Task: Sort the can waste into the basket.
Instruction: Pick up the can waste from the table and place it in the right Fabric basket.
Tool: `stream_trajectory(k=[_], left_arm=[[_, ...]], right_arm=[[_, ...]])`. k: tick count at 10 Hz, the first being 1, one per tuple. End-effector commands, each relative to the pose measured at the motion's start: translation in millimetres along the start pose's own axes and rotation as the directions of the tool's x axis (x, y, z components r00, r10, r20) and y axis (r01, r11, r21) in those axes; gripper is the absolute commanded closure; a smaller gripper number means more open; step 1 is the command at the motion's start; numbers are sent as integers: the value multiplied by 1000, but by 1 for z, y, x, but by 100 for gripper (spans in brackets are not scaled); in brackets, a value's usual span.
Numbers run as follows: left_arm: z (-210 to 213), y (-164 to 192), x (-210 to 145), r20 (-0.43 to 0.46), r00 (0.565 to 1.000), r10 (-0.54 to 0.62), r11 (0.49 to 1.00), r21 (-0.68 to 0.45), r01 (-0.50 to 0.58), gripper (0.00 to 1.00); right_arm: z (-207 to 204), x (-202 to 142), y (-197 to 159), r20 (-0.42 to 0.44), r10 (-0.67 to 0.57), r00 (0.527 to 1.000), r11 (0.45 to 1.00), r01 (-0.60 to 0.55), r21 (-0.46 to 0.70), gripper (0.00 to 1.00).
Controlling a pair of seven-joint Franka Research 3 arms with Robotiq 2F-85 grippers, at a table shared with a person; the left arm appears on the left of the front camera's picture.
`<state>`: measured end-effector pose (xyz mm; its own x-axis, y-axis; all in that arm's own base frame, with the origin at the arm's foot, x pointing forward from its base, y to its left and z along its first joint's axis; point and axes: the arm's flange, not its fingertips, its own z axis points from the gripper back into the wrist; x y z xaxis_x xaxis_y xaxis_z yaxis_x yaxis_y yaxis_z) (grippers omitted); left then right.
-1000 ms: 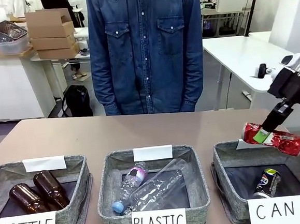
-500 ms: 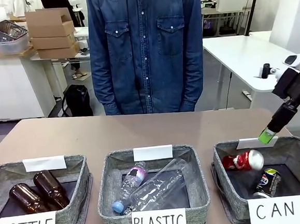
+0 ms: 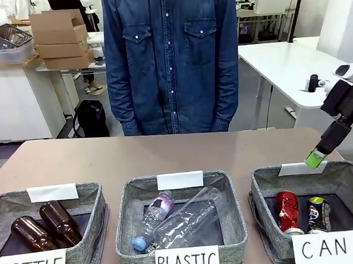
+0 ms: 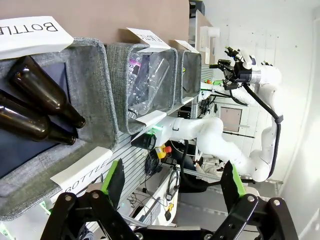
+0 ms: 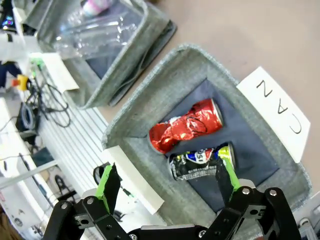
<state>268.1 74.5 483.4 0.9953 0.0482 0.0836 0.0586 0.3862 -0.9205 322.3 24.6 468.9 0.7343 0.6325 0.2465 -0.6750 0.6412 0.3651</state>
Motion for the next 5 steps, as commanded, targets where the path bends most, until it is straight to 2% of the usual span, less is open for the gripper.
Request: stream_trajectory(k=[1, 2, 3, 4, 5], left_arm=[[1, 2, -3, -10, 1000, -19, 1000, -4, 19, 0], [1, 2, -3, -10, 1000, -19, 1000, -4, 19, 0], [1, 2, -3, -10, 1000, -19, 1000, -4, 19, 0], [1, 2, -3, -10, 1000, -19, 1000, -4, 19, 0], [1, 2, -3, -10, 1000, -19, 1000, -4, 19, 0]], right_arm=[[2, -2, 0, 24, -12, 1000, 1000, 12, -14, 0], [6, 1, 2, 67, -78, 995, 997, 77, 19, 0], [18, 11, 5, 260, -342, 903, 936, 304, 175, 0], [38, 25, 9, 426, -712, 559, 701, 522, 486, 0], [55, 26, 9, 303, -874, 380, 475, 531, 702, 0]])
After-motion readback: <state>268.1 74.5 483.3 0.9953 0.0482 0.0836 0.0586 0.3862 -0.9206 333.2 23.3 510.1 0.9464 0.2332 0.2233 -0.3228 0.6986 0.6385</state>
